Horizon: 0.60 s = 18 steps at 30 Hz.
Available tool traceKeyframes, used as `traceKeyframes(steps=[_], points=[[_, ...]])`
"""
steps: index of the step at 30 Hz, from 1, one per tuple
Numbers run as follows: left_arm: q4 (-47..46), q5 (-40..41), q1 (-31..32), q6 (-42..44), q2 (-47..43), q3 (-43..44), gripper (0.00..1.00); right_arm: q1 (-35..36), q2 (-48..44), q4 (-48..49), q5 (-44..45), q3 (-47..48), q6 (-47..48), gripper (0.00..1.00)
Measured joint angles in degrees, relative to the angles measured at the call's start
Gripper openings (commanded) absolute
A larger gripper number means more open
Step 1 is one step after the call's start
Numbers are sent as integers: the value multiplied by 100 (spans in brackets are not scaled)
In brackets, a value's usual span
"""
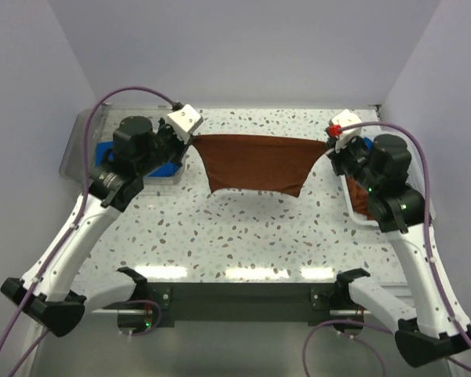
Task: Fold and stack the towels
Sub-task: Fold the towel
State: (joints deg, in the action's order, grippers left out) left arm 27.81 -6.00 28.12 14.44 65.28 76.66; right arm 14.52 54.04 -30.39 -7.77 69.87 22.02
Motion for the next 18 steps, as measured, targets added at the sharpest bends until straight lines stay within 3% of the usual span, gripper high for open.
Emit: traceKeyframes(steps=[4, 8, 13, 18], points=[[37, 0, 55, -81, -431, 74, 0, 9, -407, -13, -236, 7, -81, 0], [59, 48, 52, -168, -219, 247, 0, 9, -184, -39, -278, 74, -116, 0], [-42, 271, 4, -188, 960, 372, 0, 2, 914, 101, -179, 197, -127, 0], [-116, 380, -315, -192, 3058, 739, 0, -20, 2577, 564, 170, 302, -92, 0]])
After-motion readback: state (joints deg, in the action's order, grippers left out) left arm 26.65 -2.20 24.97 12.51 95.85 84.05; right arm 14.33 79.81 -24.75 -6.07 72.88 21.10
